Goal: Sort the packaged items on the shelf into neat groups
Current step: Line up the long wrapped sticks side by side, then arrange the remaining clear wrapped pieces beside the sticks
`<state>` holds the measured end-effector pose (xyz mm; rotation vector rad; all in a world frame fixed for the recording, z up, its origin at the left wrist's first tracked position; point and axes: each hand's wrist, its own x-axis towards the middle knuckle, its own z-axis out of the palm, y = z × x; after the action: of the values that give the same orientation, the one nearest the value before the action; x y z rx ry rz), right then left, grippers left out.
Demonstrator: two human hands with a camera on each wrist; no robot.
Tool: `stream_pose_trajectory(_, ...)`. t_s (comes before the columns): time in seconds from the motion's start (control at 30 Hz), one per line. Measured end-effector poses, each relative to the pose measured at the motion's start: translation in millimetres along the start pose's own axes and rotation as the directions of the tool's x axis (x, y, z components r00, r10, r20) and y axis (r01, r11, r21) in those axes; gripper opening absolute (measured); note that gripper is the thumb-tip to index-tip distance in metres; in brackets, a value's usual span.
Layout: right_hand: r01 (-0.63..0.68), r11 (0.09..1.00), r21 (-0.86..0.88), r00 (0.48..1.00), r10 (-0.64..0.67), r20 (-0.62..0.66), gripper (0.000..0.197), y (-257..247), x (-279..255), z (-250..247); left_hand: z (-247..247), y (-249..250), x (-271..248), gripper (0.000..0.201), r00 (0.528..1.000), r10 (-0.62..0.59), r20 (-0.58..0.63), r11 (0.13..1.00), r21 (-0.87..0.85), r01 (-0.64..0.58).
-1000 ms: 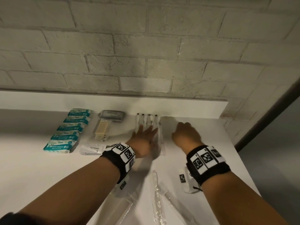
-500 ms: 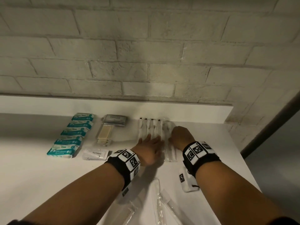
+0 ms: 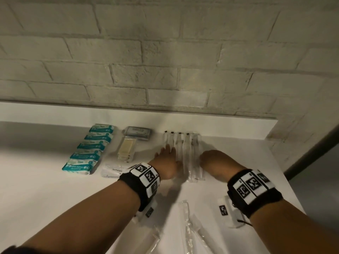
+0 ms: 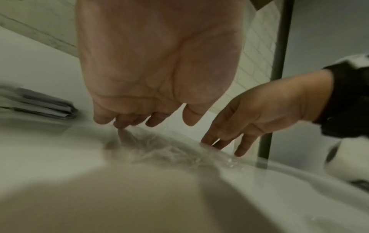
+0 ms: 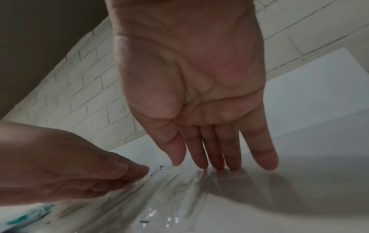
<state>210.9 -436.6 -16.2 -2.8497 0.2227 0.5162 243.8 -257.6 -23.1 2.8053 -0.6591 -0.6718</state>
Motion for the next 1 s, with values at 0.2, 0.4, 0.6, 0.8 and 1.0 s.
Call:
stream_pose_trajectory(0.2,-0.029,0.998,0.052,0.999,0.028,0.019,0.031,-6,-1,-4,3,-1,5,0.069,1.000,0.018,-0.022,0.999,0.051,-0.017)
stream_pose_trajectory(0.4,-0.087,0.976,0.201,0.995,0.096,-0.033,0.054,1,-5,-5,-3,-3,4,0.064,0.998,0.035,-0.046,0.999,0.024,-0.034)
stream_pose_trajectory(0.6,-0.101,0.968,0.230,0.993,0.112,-0.034,0.056,10,-29,-7,-12,-7,-5,0.064,0.997,0.033,-0.067,0.999,-0.002,-0.033)
stream_pose_trajectory(0.8,-0.031,0.955,0.295,1.000,0.031,0.006,0.056,13,-95,5,-19,3,-70,0.053,0.972,0.122,-0.202,0.992,0.052,-0.113)
stream_pose_trajectory(1.0,0.002,0.983,-0.185,0.987,0.028,0.159,0.047,-9,-177,30,13,-7,-173,0.055,0.984,-0.037,0.174,0.896,0.442,-0.045)
